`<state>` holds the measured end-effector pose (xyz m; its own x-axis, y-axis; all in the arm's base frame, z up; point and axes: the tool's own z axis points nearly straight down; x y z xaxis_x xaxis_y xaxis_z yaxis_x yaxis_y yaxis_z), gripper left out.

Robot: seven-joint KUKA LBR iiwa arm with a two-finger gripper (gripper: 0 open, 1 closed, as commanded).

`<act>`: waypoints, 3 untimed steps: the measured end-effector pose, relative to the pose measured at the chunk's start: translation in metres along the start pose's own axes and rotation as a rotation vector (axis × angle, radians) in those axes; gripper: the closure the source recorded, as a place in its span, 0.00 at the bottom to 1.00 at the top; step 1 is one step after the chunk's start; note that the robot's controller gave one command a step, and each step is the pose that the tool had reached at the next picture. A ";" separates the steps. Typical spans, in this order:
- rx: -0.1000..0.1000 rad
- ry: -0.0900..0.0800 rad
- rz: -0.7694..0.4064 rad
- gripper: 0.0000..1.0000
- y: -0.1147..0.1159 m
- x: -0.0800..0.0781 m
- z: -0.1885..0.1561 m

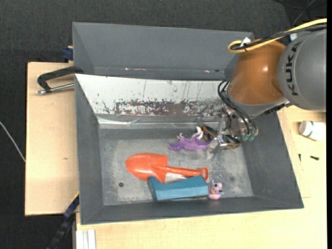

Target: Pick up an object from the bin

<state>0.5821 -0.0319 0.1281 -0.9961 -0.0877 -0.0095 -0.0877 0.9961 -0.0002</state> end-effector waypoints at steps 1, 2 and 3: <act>-0.001 0.006 0.087 0.00 -0.031 -0.004 -0.015; 0.001 0.002 0.080 0.00 -0.039 -0.007 -0.028; 0.000 0.002 0.092 0.00 -0.044 -0.015 0.049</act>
Offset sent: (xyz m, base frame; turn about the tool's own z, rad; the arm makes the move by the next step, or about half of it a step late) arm 0.0099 -0.0397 0.0027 0.0307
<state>0.6017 -0.0747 0.0794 -1.0000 0.0041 -0.0070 0.0041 1.0000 0.0008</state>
